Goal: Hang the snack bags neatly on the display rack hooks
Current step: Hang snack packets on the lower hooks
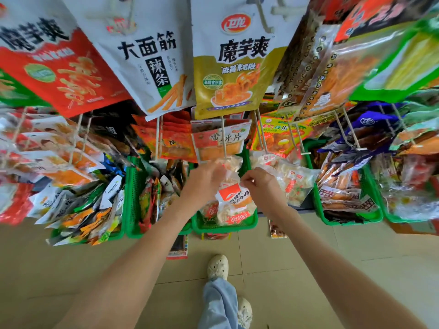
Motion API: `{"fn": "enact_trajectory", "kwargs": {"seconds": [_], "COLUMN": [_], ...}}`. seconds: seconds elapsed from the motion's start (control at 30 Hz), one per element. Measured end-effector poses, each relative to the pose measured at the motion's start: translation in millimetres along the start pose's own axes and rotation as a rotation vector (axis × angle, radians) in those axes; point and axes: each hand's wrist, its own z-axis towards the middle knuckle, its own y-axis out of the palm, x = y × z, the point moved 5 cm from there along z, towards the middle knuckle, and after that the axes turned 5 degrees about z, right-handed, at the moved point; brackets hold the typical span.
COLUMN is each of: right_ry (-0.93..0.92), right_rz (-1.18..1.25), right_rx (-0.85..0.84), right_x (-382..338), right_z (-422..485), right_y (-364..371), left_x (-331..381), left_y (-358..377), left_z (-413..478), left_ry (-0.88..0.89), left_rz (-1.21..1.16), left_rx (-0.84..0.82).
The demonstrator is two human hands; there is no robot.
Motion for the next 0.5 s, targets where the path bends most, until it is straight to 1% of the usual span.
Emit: {"fn": "enact_trajectory", "kwargs": {"seconds": [0.07,0.13,0.3,0.5], "right_ry": [-0.039,-0.098,-0.284,-0.497], "right_rz": [-0.006,-0.031,-0.059,-0.332], "right_rx": [-0.019,-0.038,-0.09,-0.038], "right_x": [-18.5,-41.0,-100.8,-174.1], "right_z": [-15.2,-31.9,-81.1,-125.1], "right_y": [1.5,3.5,11.6,45.1], "left_x": [17.2,23.9,27.7,12.3], "left_y": [-4.0,-13.0,-62.7,-130.5], "left_z": [-30.4,-57.8,-120.5,-199.4], "left_ry": [0.014,-0.004,-0.057,-0.173], "left_rz": [-0.031,-0.017,0.161,0.295], "left_rx": [-0.152,-0.181,-0.037,0.075]}}
